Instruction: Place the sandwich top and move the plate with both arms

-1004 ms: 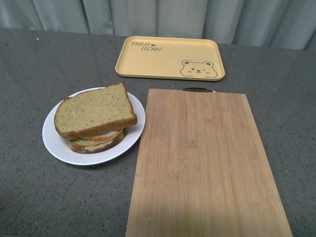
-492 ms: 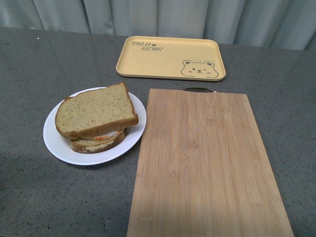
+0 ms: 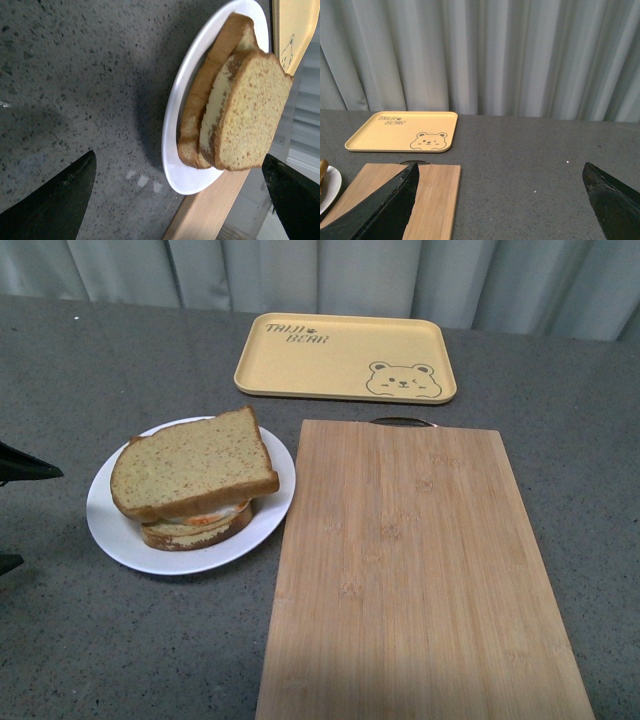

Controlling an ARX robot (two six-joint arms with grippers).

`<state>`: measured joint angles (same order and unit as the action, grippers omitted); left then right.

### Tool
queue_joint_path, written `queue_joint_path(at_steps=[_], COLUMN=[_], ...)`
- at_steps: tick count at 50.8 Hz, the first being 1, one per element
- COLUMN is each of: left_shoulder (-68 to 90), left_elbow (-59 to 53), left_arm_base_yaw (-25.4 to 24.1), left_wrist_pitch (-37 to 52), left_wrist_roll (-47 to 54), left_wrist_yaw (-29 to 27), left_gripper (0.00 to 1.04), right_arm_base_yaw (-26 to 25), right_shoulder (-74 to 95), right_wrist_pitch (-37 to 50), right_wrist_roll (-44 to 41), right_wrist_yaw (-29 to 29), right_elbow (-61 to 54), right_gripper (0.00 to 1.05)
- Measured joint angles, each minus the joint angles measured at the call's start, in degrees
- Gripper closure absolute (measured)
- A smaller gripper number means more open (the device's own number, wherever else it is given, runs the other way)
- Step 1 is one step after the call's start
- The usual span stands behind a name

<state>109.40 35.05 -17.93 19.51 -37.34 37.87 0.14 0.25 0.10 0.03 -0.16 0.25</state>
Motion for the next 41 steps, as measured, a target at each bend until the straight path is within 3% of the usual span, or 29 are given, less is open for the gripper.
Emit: queue_joint_path(at_steps=[18,37,41], left_shoulder=[8.83,12.94,14.03], left_elbow=[4.81,6.75,8.07], left_arm_base_yaw=[1.57,4.79,5.90], left_wrist_pitch=[3.43,3.67,3.80], left_wrist_roll=[-4.76,-5.88,-6.01], left_wrist_yaw=[-0.46,-0.52,-0.15], left_gripper=[0.07,0.61,0.79], right_arm_base_yaw=[0.00,0.00,0.00], right_shoulder=[0.00,0.00,0.00], right_wrist_pitch=[0.00,0.00,0.00], right_wrist_roll=[0.00,0.00,0.00], right_wrist_yaw=[0.02,0.00,0.00], right_elbow=[0.00,0.00,0.00], right_gripper=[0.09,0.09,0.09])
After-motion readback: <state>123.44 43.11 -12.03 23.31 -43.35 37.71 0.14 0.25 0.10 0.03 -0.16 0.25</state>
